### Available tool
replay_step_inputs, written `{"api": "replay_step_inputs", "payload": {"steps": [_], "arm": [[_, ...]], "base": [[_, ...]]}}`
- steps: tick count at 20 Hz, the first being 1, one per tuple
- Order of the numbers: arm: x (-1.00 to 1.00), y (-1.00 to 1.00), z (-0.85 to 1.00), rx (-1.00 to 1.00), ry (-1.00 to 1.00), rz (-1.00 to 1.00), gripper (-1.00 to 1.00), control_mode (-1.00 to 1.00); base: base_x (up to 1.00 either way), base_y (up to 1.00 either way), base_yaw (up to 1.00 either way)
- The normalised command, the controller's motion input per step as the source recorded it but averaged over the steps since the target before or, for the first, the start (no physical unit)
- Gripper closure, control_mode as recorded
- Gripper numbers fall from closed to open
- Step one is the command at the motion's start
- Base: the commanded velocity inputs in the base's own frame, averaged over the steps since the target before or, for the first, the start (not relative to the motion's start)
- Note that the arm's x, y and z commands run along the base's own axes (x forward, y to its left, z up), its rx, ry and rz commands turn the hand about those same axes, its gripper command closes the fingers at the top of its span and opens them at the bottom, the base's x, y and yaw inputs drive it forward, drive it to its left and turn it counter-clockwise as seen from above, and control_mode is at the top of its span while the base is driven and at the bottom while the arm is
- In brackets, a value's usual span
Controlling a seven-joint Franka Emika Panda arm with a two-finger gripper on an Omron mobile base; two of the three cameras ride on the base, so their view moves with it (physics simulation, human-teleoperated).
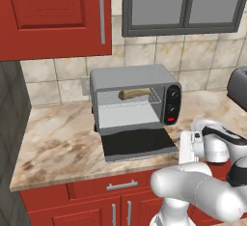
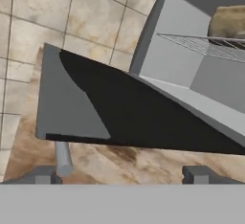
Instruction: Pull the toaster oven rack outwards. Pick up the baguette from the plate and place it on the toaster oven rack. Close the toaster oven door fully and set the temperature to the lowest setting.
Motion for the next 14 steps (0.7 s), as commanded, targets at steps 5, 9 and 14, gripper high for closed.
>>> {"api": "replay_step_inputs", "payload": {"steps": [5, 9, 14], "arm": [[0.00, 0.86, 0.00, 0.00, 0.00, 0.00, -1.00, -1.00], [0.00, 0.68, 0.04, 0.00, -0.01, 0.00, -1.00, -1.00], [0.06, 0.56, 0.52, 0.00, -0.16, -0.11, -1.00, -1.00]], "base": [[0.00, 0.00, 0.00], [0.00, 0.00, 0.00], [0.00, 0.00, 0.00]]}}
